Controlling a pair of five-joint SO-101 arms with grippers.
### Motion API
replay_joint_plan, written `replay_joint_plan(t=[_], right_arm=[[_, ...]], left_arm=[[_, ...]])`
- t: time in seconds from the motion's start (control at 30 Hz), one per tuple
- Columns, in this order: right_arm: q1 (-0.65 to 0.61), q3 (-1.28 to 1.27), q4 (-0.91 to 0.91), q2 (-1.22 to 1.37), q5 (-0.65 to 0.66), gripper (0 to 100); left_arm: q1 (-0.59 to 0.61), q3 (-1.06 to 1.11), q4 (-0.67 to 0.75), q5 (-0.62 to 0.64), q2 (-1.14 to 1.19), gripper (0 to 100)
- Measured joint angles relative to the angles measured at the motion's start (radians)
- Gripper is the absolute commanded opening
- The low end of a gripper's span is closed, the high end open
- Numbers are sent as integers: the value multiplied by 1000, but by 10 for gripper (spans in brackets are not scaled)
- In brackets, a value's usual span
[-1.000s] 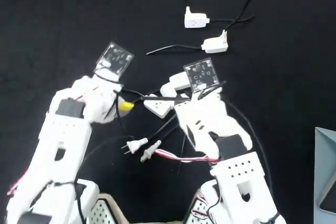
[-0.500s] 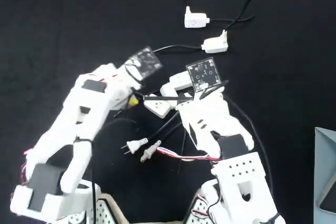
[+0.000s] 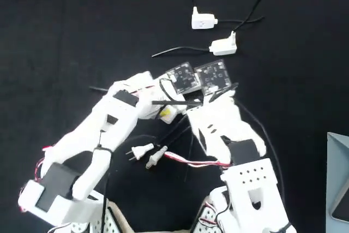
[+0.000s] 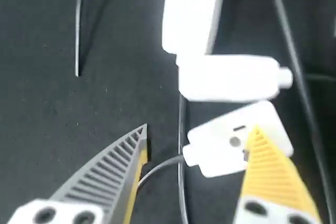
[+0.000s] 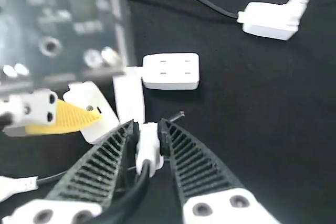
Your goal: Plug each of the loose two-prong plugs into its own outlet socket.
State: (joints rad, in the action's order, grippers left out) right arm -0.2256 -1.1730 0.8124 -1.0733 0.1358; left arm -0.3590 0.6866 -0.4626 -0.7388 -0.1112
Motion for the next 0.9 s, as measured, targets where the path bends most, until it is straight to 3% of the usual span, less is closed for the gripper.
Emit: replay_joint_plan(t=[0.23, 0.47, 0.67, 0.9], right_arm=[[41, 0, 0, 0, 28, 12], [41, 0, 0, 0, 29, 12], [41, 0, 0, 0, 29, 12], [41, 0, 0, 0, 29, 12]], left_arm=[[0, -5, 118, 18, 141, 288], [-2, -8, 120, 18, 138, 288], [0, -23, -25, 17, 80, 288], [0, 0, -313, -66, -46, 287]])
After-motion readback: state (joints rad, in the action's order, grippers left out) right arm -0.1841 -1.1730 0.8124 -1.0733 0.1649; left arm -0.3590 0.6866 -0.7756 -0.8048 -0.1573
